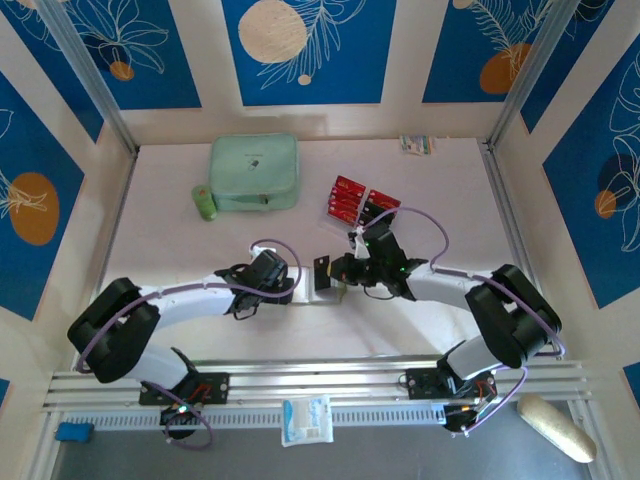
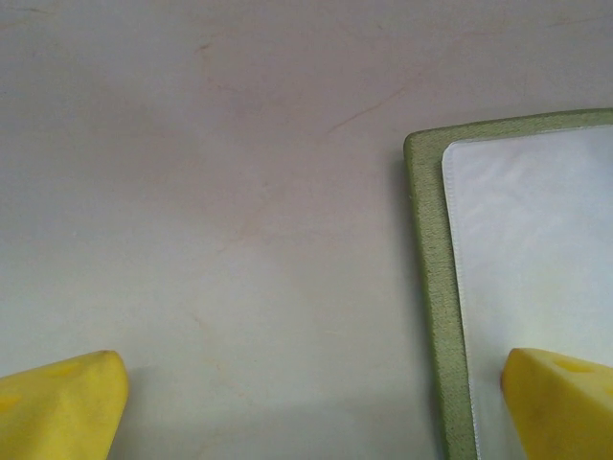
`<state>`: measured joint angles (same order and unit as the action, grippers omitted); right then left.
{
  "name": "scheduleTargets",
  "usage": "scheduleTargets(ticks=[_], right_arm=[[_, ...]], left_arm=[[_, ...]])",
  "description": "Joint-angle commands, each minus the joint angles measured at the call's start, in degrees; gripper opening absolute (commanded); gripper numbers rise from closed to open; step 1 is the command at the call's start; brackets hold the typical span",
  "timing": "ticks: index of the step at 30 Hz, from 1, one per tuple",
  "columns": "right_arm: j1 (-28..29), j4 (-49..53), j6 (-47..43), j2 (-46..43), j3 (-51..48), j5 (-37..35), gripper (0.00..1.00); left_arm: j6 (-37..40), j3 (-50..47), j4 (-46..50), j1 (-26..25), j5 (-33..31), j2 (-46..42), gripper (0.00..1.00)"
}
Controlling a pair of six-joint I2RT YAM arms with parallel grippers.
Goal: Put the credit cards into the card holder
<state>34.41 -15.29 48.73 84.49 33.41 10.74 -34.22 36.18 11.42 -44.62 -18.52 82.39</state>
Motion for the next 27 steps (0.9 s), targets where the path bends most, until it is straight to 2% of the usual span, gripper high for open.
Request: scheduleTargets(ticks=[1,14,27], right_arm=[[-0.31,-9.72,5.51,-0.86,-2.36,0.22,0.00],[0.68,-16.29,8.90,3.01,-4.46,0.42,0.00],[2.23,-18.49,9.72,6.01,-5.51,-1.06,0.00]], left_arm=[[-0.75,0.49,1.48,0.28,-0.82,1.11,1.00],[-1.03,-0.15,1.12,0.31,-0.73,1.02,1.00],[-1.08,-0.15,0.80,0.32,-0.74,0.80,1.00]])
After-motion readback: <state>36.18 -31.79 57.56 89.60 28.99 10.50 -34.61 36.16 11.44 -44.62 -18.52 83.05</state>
